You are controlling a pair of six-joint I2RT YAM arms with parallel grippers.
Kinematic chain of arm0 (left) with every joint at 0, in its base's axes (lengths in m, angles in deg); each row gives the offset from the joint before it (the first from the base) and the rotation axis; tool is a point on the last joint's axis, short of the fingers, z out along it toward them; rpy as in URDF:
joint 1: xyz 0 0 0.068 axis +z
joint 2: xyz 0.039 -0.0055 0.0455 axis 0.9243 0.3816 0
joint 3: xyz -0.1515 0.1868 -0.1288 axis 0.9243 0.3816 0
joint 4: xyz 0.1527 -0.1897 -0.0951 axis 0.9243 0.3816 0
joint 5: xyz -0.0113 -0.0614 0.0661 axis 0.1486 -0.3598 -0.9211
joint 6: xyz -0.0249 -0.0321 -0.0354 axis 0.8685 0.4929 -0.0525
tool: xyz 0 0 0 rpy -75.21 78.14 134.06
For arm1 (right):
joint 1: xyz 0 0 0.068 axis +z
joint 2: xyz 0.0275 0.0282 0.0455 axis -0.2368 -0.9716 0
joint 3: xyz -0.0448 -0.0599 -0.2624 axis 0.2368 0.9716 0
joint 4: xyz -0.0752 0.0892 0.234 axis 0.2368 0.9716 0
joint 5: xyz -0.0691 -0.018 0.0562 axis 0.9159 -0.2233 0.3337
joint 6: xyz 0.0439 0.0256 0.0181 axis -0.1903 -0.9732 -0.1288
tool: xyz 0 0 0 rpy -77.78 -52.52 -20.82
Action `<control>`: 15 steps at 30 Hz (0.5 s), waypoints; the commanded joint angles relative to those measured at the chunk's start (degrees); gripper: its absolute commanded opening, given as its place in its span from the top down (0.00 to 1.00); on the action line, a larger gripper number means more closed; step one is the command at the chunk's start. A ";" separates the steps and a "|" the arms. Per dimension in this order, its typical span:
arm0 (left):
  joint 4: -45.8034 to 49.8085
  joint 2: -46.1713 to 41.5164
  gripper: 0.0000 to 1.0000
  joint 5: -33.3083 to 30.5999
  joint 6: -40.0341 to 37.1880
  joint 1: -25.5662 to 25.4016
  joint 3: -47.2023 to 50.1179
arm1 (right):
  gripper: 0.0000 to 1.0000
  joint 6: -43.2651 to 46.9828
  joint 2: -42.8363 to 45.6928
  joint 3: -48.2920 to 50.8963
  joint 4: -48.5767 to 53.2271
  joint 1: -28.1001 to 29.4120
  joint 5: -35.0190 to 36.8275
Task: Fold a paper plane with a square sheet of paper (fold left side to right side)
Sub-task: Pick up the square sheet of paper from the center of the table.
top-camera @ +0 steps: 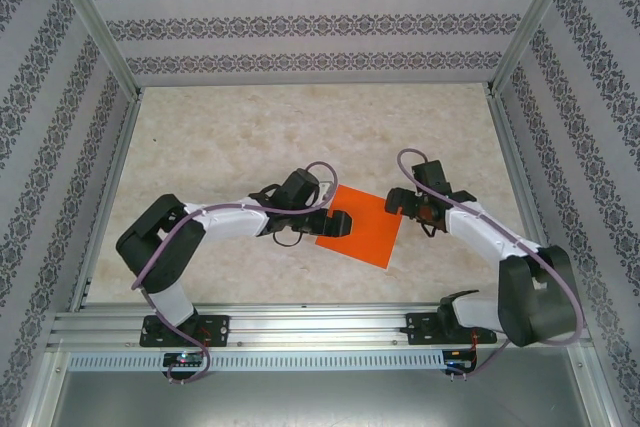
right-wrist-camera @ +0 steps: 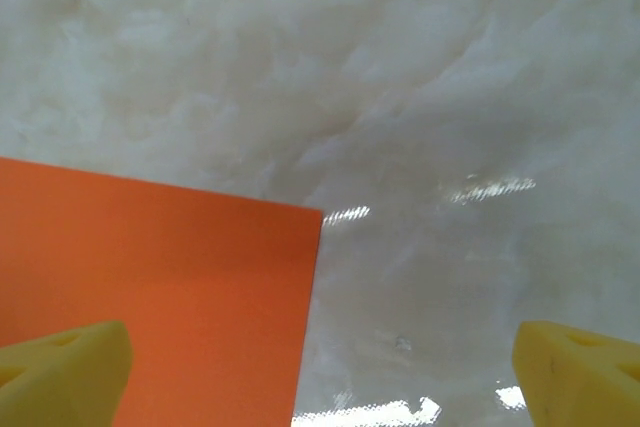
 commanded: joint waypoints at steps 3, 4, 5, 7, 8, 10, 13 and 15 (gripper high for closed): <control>-3.52 2.81 0.13 1.79 1.94 -1.89 -2.29 | 0.02 -1.78 -5.81 -3.39 -2.59 2.91 1.56; -3.37 3.09 0.13 1.65 1.98 -2.07 -2.17 | 0.02 -1.84 -6.84 -3.75 -2.97 3.33 1.36; -3.20 3.23 0.13 1.47 2.11 -2.16 -2.08 | 0.02 -1.83 -7.56 -4.16 -3.09 3.54 1.30; -2.70 3.41 0.12 1.05 2.03 -2.25 -1.83 | 0.02 -1.91 -8.90 -5.10 -3.36 4.04 1.30; -2.48 3.50 0.12 0.86 2.04 -2.27 -1.72 | 0.02 -1.93 -9.55 -5.44 -3.52 4.29 1.17; -1.96 3.74 0.12 0.52 1.93 -2.34 -1.39 | 0.02 -1.93 -10.71 -6.09 -3.55 4.66 1.02; -1.56 4.23 0.12 0.08 1.82 -2.43 -0.80 | 0.02 -2.22 -12.30 -6.47 -4.06 4.91 0.35; -1.35 4.57 0.12 -0.06 1.94 -2.43 -0.42 | 0.02 -2.49 -13.28 -6.61 -4.41 5.15 -0.40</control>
